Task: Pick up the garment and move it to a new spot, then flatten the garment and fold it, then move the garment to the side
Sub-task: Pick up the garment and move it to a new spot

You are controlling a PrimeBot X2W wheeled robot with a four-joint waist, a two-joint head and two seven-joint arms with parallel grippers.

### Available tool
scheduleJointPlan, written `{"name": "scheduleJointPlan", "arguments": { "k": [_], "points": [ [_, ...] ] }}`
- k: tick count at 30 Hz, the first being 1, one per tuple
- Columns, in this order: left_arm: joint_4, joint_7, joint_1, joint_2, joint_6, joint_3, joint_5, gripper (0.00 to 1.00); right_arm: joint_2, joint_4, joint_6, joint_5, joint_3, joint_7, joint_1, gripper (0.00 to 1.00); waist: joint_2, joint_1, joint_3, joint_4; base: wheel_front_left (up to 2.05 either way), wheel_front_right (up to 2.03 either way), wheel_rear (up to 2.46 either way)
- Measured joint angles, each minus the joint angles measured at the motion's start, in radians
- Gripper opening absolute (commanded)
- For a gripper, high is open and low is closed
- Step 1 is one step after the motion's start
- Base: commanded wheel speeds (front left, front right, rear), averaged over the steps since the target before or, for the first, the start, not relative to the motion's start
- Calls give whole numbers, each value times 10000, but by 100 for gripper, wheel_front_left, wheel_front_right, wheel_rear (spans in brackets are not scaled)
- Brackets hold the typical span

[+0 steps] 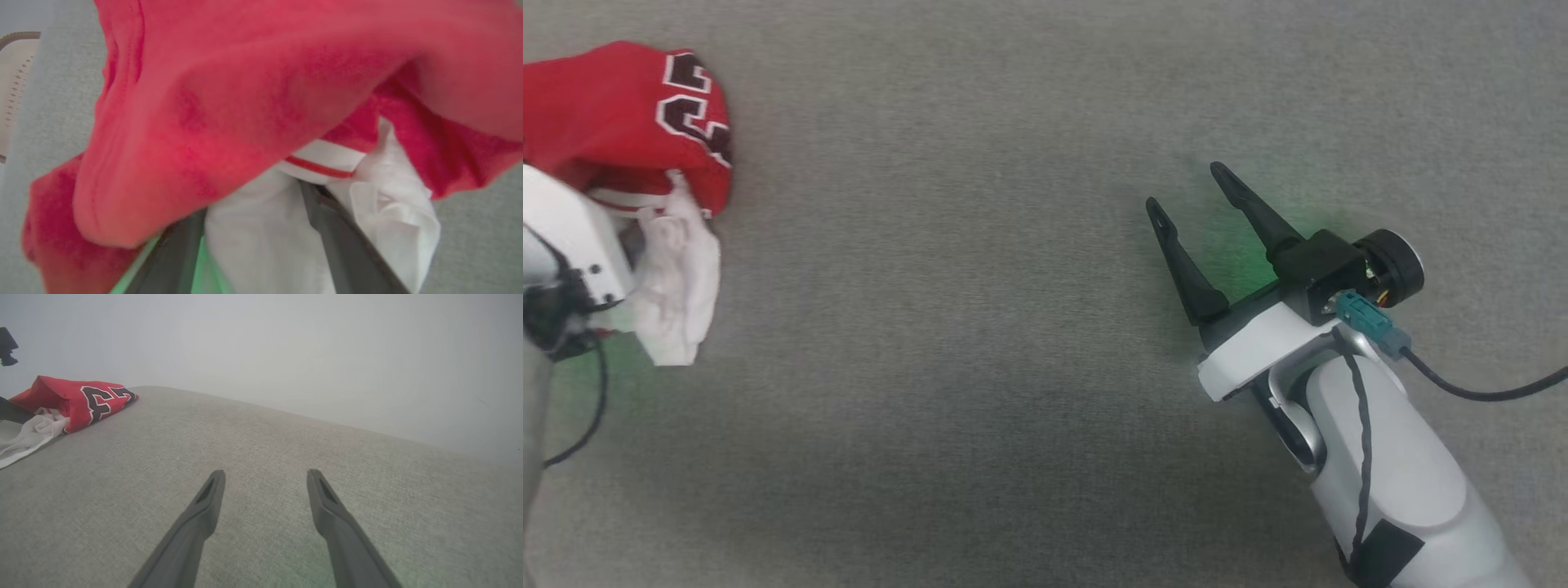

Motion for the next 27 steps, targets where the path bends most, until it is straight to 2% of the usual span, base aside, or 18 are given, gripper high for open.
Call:
{"name": "scheduleJointPlan", "arguments": {
  "k": [7, 8, 9, 10, 11, 21, 27],
  "points": [
    [-180, 194, 12, 337, 12, -485, -765, 100, 12, -226, 0, -46, 10, 0, -13, 100, 0, 0, 150, -212, 0, 0, 0],
    [-234, 127, 31, 339, 12, -587, -834, 55, 13, -255, 0, -46, 15, 0, -12, 100, 0, 0, 129, -189, 0, 0, 0],
    [-290, 25, 50, 341, 13, -704, -894, 35, 12, -268, 0, -44, 27, 0, -12, 100, 0, 0, 100, -161, 0, 0, 0],
    [-314, -102, 63, 351, 12, -794, -951, 22, 13, -280, 0, -40, 33, 0, -12, 100, 0, 0, 59, -132, 0, 0, 0],
    [-309, -244, 84, 360, 12, -844, -1106, 0, 12, -295, 0, -35, 33, 0, -12, 100, 0, 0, 7, -105, 0, 0, 0],
    [-251, -2851, -84, 550, -2, -1452, -1058, 0, 88, -330, 0, 293, -153, 0, 198, 100, 0, 0, -1056, 89, 0, 0, 0],
    [-1298, -3837, -249, 422, -2, -1871, -1505, 0, 146, -431, 0, 502, -594, 0, 734, 100, 0, 0, -1889, 38, 0, 0, 0]
  ]
}}
